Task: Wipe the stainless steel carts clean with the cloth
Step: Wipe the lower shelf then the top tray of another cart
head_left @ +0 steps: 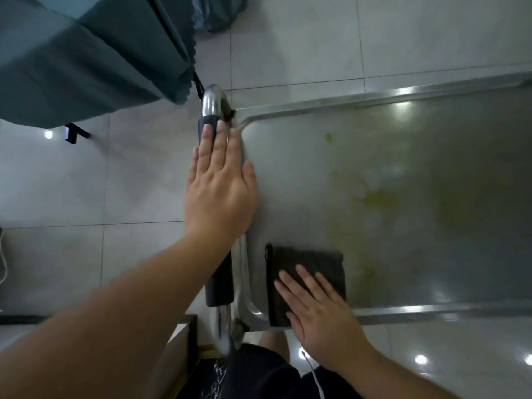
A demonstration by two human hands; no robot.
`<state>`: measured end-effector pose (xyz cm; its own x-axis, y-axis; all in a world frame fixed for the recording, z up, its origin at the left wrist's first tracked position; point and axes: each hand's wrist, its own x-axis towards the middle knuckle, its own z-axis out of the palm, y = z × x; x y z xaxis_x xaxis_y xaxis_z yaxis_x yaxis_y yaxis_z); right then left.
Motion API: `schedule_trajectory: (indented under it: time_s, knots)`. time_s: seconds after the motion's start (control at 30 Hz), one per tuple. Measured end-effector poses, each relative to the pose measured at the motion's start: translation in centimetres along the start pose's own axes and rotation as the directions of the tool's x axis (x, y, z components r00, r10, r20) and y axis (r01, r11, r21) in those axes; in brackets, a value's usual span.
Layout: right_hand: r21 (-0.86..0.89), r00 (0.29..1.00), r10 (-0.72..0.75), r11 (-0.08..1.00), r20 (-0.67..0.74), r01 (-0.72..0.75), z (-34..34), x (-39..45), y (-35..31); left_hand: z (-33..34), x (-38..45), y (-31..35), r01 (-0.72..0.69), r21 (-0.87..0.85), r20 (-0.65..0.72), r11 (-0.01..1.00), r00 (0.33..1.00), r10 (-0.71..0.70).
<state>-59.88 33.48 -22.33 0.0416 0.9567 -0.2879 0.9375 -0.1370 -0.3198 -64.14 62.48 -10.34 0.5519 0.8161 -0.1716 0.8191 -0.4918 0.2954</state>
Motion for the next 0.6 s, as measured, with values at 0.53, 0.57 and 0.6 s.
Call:
schedule_trajectory:
  time_s: [0.53,0.57,0.6]
  knots:
    - [-0.065,0.988,0.154,0.986,-0.014,-0.155,-13.5,25.8,17.8,0.4,0.1,0.3,0.027,0.058,-0.062,0.998,0.998,-0.023]
    - [-0.070,0.988,0.156,0.985,-0.007,-0.156,-13.7,26.2,17.9,0.4,0.2,0.3,0.023,0.068,-0.064,0.997,0.998,-0.018]
    - [-0.073,0.987,0.158,0.985,-0.003,-0.158,-13.7,25.8,17.7,0.3,0.2,0.4,0.021,0.076,-0.064,0.997,0.998,-0.016]
